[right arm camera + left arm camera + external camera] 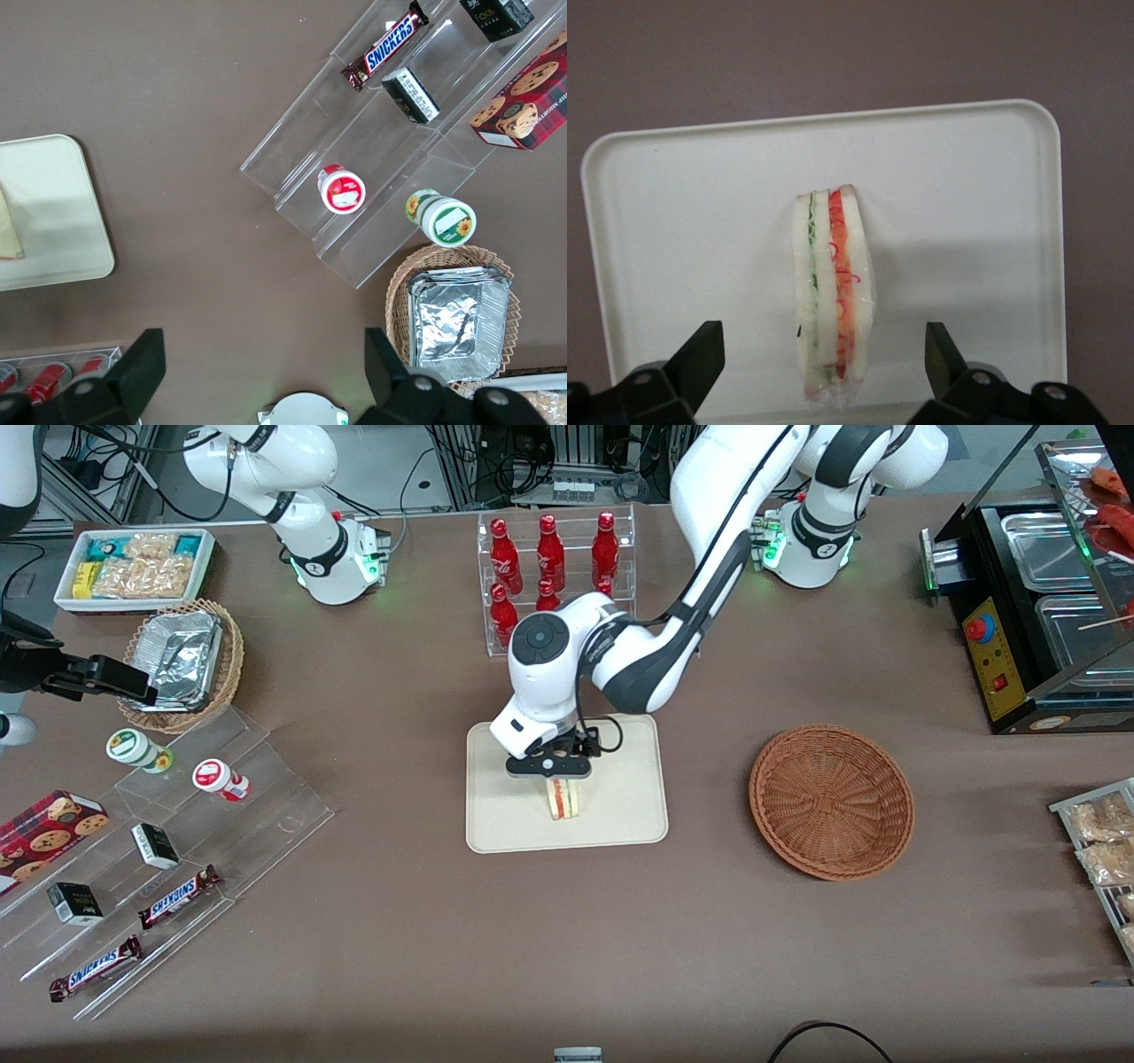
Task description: Place sandwich from basket to tray
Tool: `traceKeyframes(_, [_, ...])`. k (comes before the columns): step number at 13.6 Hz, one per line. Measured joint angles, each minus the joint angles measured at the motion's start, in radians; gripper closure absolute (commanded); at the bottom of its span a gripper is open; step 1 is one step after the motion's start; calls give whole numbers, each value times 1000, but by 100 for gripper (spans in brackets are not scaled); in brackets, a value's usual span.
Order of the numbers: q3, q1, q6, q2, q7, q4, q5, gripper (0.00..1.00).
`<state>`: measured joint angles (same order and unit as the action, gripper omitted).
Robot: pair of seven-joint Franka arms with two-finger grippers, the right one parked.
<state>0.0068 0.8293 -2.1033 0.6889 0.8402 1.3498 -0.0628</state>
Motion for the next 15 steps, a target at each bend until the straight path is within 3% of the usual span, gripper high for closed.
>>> traceKeyframes(7, [25,-153,294,-266,-16,-7,2,0])
traceKeyframes(11, [27,-281,423,-390,-166,12,2,0])
traceKeyframes(15, [29,-409,431,-546,-337,139,2,0])
